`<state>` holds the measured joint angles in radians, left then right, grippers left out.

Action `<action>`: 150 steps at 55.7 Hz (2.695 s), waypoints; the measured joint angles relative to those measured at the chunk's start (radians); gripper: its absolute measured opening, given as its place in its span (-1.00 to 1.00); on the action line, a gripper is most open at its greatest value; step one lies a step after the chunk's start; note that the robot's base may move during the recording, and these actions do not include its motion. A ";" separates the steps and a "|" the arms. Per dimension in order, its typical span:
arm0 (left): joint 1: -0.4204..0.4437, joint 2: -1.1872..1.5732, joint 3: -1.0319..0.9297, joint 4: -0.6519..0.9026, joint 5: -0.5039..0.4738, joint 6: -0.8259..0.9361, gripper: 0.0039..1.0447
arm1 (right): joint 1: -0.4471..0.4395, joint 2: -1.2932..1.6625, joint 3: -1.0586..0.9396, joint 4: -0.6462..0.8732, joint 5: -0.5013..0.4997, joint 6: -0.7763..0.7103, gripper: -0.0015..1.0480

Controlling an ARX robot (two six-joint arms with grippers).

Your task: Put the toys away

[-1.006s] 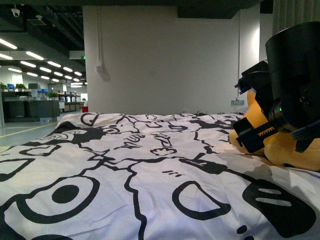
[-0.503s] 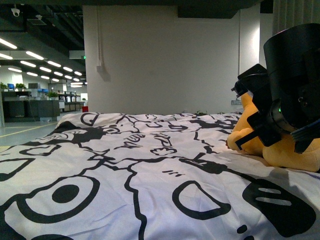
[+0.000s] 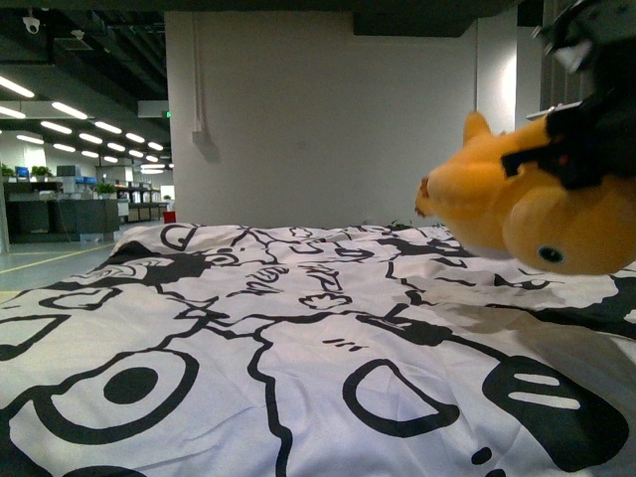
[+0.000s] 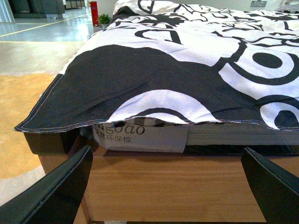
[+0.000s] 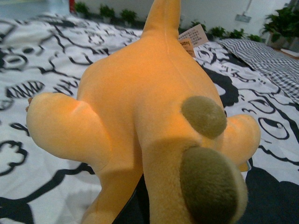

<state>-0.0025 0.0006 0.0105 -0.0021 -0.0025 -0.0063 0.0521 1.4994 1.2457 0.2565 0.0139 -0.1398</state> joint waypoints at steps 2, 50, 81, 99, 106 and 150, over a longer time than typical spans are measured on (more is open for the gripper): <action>0.000 0.000 0.000 0.000 0.000 0.000 0.88 | -0.022 -0.039 -0.020 0.001 -0.043 0.027 -0.87; 0.000 0.000 0.000 0.000 0.000 0.000 0.88 | -0.536 -0.808 -0.647 -0.003 -0.602 0.616 -0.87; 0.000 0.000 0.000 0.000 0.000 0.000 0.88 | -0.391 -0.946 -0.798 -0.169 -0.329 0.226 -0.87; 0.000 0.000 0.000 0.000 0.000 0.000 0.88 | -0.219 -1.115 -1.028 -0.114 -0.172 0.152 -0.87; 0.000 0.000 0.000 0.000 0.000 0.000 0.88 | -0.185 -1.153 -1.070 -0.110 -0.139 0.147 -0.87; 0.000 0.000 0.000 0.000 0.002 0.000 0.88 | -0.056 -1.443 -1.198 -0.260 -0.014 0.145 -0.87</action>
<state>-0.0025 0.0006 0.0105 -0.0021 -0.0006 -0.0063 -0.0040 0.0566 0.0479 -0.0032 0.0002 0.0055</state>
